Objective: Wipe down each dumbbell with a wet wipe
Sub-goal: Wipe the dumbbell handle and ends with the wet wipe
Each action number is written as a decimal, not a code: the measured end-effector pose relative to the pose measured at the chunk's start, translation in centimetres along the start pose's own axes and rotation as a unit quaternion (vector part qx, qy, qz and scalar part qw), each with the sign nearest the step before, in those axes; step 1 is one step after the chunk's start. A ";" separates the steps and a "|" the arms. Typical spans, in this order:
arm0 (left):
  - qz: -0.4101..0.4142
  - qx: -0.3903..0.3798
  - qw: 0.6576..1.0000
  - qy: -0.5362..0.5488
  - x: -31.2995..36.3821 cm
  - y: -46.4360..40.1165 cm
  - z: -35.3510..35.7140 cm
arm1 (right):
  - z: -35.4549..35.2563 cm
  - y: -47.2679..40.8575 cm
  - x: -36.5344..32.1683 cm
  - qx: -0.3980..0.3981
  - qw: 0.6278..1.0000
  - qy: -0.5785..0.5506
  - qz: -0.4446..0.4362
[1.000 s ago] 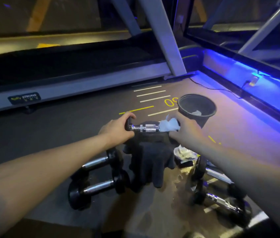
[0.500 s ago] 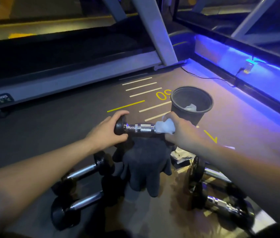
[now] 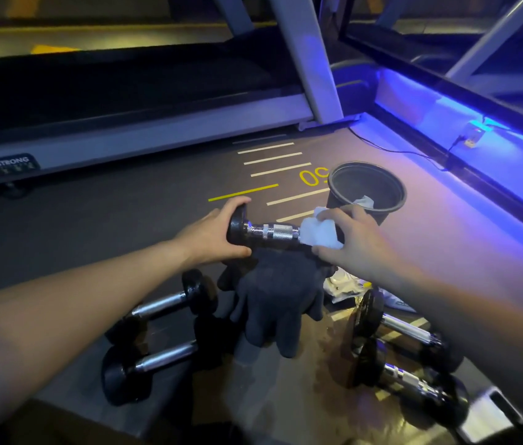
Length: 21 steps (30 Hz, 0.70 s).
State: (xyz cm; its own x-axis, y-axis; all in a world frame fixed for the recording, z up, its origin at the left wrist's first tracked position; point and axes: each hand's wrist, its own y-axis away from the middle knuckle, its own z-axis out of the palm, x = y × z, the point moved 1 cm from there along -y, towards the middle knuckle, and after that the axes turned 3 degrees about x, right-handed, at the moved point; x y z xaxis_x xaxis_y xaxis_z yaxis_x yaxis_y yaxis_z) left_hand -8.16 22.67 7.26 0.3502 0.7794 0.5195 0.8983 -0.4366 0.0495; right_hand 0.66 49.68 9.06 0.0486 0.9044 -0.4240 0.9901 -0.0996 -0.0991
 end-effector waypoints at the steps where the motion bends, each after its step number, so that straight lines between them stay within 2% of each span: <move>1: 0.000 -0.002 1.000 -0.002 0.0 0.0 0.1 | -0.2 0.1 0.0 0.006 1.000 0.005 -0.006; 10: -0.004 -0.011 1.000 -0.014 0.0 0.3 0.1 | -1.0 0.2 -1.0 0.056 0.990 0.096 -0.085; 21: -0.014 -0.015 1.000 -0.005 0.1 0.2 0.1 | -0.8 -0.4 -1.8 0.099 0.981 0.094 -0.134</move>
State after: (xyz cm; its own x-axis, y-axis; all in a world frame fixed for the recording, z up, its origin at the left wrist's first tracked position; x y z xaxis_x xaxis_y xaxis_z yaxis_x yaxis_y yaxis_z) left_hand -7.89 22.75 7.24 0.3276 0.7965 0.5082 0.8997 -0.4271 0.0895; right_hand 0.26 48.42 10.58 -0.1680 0.9680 -0.1864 0.9264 0.0904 -0.3654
